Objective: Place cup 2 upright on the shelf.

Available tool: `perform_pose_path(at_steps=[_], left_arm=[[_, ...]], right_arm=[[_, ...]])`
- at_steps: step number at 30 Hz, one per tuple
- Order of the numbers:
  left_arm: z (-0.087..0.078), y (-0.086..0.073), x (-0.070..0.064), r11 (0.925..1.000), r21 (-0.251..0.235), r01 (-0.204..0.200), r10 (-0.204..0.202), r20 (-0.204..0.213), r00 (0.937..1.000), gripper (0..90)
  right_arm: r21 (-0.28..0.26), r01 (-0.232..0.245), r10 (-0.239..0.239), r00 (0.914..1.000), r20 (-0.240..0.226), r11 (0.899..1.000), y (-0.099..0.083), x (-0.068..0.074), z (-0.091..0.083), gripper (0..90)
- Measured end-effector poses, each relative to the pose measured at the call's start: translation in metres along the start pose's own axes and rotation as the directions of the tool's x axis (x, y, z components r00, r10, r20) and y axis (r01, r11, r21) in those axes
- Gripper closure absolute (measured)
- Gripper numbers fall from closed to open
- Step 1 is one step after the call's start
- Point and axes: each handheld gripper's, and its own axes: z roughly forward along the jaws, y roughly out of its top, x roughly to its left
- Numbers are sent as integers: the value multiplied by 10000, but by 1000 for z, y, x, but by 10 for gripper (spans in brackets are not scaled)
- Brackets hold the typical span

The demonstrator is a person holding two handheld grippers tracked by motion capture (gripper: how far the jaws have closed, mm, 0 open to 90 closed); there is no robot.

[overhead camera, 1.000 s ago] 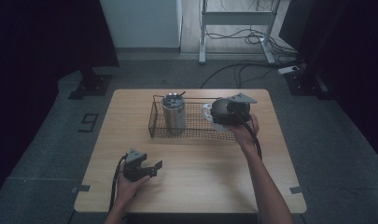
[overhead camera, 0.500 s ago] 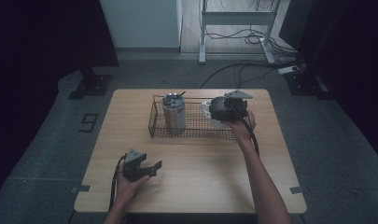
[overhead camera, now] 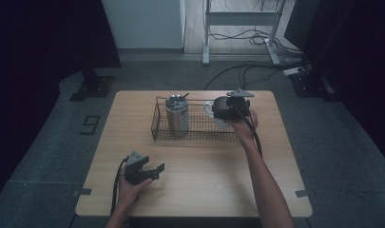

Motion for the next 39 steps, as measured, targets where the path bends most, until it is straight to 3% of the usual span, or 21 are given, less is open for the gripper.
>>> perform_pose_path(at_steps=[17,39], left_arm=[[-1,1,0,10000,-6,33,-33,63,10000,193],[1,-1,0,10000,93,2,-2,7,10000,193]], right_arm=[[264,-88,85,9999,103,9996,-3,-4,16,60],[1019,-141,114,9996,273,9947,-27,-4,40,60]])
